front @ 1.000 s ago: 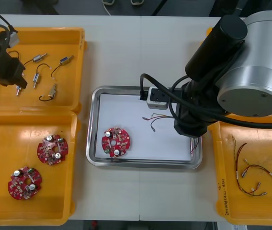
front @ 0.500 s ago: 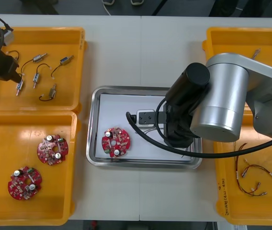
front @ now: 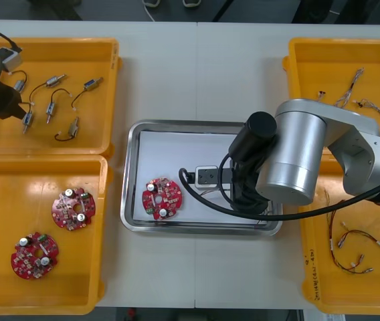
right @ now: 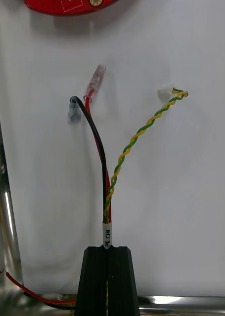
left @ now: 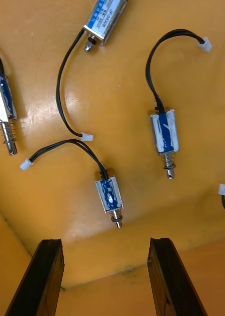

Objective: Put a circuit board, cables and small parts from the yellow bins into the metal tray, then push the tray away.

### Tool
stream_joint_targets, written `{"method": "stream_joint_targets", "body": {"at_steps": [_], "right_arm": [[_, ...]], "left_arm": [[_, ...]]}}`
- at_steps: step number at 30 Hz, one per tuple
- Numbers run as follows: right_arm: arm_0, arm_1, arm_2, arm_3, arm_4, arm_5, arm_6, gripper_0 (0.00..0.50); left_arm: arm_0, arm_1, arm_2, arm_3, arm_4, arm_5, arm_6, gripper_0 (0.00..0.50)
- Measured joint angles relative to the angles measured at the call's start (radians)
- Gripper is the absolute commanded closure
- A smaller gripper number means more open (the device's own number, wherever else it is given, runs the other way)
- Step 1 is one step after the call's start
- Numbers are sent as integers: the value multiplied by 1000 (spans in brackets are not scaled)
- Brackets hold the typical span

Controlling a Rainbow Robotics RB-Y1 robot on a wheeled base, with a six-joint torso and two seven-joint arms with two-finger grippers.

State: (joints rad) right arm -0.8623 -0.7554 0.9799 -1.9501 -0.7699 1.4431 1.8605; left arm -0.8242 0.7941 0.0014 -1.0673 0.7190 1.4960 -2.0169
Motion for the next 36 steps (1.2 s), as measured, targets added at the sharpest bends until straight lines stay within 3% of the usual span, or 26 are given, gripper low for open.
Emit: {"method": "stream_joint_targets", "body": {"at_steps": [17,19,21,22,23,24,36], "right_arm": [[0,0,64,57,8,-66,0,500],[0,0,64,57,9,-66,0,436],[0,0,64,57,13,-66,0,188],[0,0,64,57,16,-66,0,130],[0,0,64,57,19,-66,0,30],[0,0,64,57,24,-66,0,0],[0,0,64,57,41,-66,0,0]], "left_arm": [[-4,-42,0,81,-50,-138,0,0],[-4,-53,0,87,-55,-150,0,0],[-4,-62,0,90,-58,-159,0,0],[-4,-66,0,91,-60,-163,0,0],[-4,-69,-1,93,-62,-167,0,0],[-4,-72,-1,96,-63,-170,0,0],[-4,-85,-34,115,-76,-176,0,0]]}}
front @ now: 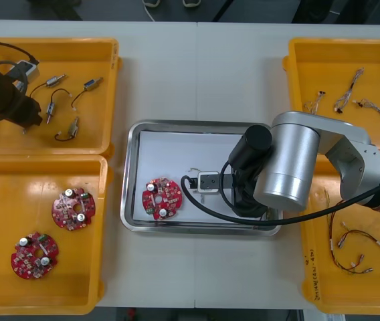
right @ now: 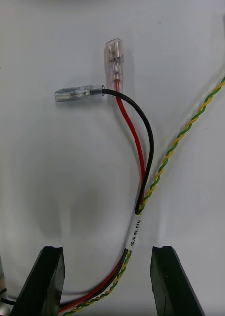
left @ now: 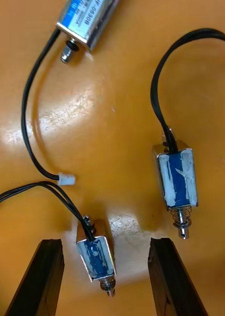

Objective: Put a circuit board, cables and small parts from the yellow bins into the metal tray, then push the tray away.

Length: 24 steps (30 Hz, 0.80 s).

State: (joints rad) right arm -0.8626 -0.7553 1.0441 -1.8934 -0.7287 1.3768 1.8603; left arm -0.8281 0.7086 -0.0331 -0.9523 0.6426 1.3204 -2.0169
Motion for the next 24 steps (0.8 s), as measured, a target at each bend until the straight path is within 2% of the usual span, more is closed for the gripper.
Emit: {"method": "stream_joint_targets", "body": {"at_steps": [5,9,19,20,22,24], "right_arm": [[0,0,-4,-3,-3,12,0,0],[0,0,-30,-22,-6,69,0,0],[0,26,-224,-117,-97,345,0,0],[0,31,-249,-123,-107,379,0,0],[0,41,-298,-132,-126,445,0,0],[0,52,-351,-139,-147,510,0,0]], "left_arm": [[0,0,-18,2,0,-1,0,0],[0,0,-29,4,-1,-12,0,0],[0,0,-30,7,-1,-27,0,0],[0,0,-30,7,-1,-28,0,12],[1,0,-30,7,-1,-34,0,109],[2,0,-30,7,-1,-42,0,154]]}}
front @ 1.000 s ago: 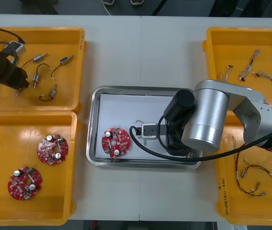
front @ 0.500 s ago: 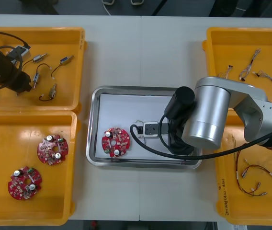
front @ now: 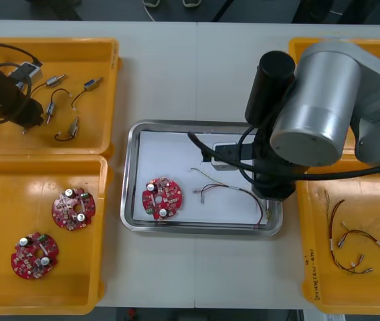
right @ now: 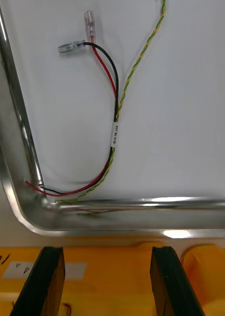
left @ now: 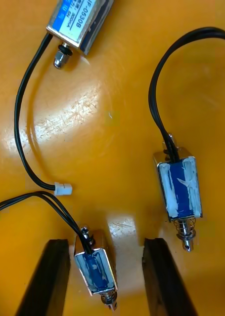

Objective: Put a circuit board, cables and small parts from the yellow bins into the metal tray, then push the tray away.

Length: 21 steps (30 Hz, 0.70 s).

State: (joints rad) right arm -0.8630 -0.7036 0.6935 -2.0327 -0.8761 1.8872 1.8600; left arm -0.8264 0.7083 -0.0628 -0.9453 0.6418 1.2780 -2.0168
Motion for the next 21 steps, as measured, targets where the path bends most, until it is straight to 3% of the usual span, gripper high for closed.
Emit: {"method": "stream_joint_targets", "body": {"at_steps": [1,5,16,21], "right_arm": [[0,5,-29,-3,-10,21,0,0],[0,18,-141,-30,-34,28,-2,0],[0,18,-368,-83,-48,29,-25,0],[0,-7,-438,-80,-48,29,-49,0]], "left_arm": [[1,0,0,0,0,-4,0,194],[3,0,0,0,0,-16,0,497],[7,2,0,-1,6,-21,0,500],[8,26,0,-42,25,64,0,500]]}}
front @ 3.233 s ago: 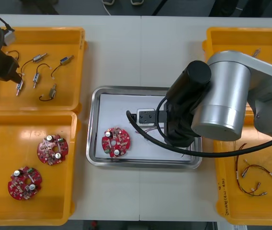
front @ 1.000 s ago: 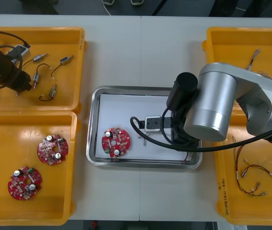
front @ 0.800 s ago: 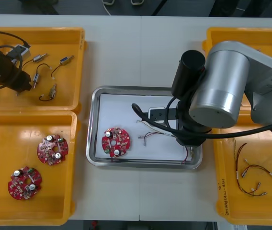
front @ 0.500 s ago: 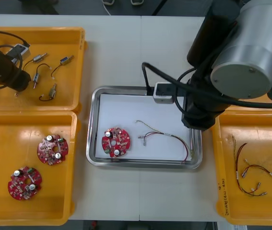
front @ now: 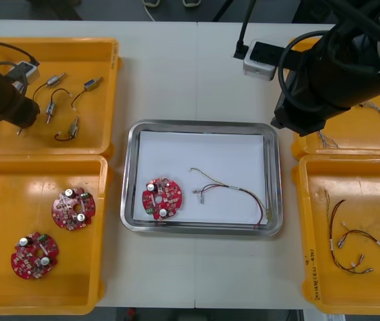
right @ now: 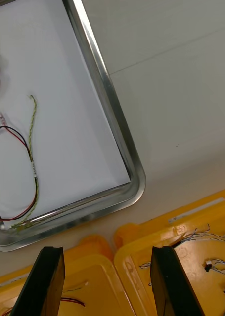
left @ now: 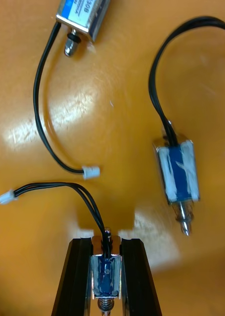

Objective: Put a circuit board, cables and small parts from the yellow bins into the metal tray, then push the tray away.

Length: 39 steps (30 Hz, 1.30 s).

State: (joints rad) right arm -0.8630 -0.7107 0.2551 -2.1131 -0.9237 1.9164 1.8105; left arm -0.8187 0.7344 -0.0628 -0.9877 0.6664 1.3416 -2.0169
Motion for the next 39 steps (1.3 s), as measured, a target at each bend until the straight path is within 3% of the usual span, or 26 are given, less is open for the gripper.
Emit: {"method": "stream_joint_targets", "body": {"at_steps": [6,14,19,23,30,39], "right_arm": [[0,-46,-90,70,1,0,-9,0],[0,-88,-240,222,15,0,-12,0],[0,-99,-342,302,90,0,-12,0],[0,-99,-409,358,161,0,-12,0],[0,-99,-492,470,258,0,-12,0],[0,-99,-541,582,389,0,-12,0]], "left_arm": [[4,48,17,-127,17,141,0,500],[10,54,68,-287,22,279,8,500],[12,54,68,-418,26,378,58,500],[13,48,68,-519,29,444,207,500],[13,-15,68,-681,29,538,591,500],[13,-130,14,-839,-3,570,629,500]]}}
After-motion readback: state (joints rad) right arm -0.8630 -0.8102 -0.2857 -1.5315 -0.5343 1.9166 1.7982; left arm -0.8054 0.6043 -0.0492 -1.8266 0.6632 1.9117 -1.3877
